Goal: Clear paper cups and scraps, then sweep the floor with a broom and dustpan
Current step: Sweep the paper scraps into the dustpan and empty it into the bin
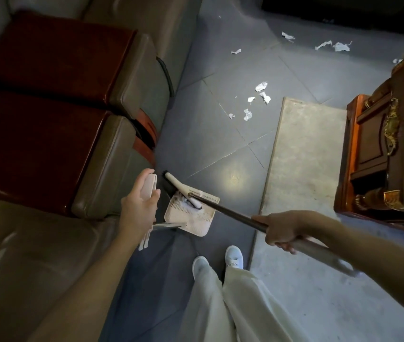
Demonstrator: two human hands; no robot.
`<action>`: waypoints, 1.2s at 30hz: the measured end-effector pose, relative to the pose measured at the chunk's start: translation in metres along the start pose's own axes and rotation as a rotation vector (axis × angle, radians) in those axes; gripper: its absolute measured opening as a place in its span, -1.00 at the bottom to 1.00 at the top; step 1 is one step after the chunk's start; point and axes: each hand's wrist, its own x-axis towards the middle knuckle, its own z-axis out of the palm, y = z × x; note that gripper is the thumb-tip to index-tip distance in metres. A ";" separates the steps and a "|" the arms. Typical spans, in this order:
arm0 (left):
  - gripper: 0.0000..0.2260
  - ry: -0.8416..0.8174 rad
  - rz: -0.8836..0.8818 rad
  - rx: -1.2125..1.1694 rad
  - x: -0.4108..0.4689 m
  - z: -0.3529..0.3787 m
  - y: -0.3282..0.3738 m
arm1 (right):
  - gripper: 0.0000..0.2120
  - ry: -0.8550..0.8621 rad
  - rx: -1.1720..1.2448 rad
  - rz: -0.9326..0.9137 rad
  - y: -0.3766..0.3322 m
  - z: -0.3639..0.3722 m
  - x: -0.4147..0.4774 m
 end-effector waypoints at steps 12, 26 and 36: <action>-0.63 0.019 0.172 -0.017 -0.009 -0.008 0.002 | -0.25 0.176 0.057 0.046 0.029 0.017 -0.046; -0.64 -0.025 0.261 0.022 0.118 0.057 0.098 | -0.34 0.316 0.243 -0.005 0.048 -0.157 -0.060; -0.63 -0.038 0.078 -0.001 0.213 0.108 0.153 | -0.38 0.298 0.113 0.049 0.046 -0.298 -0.020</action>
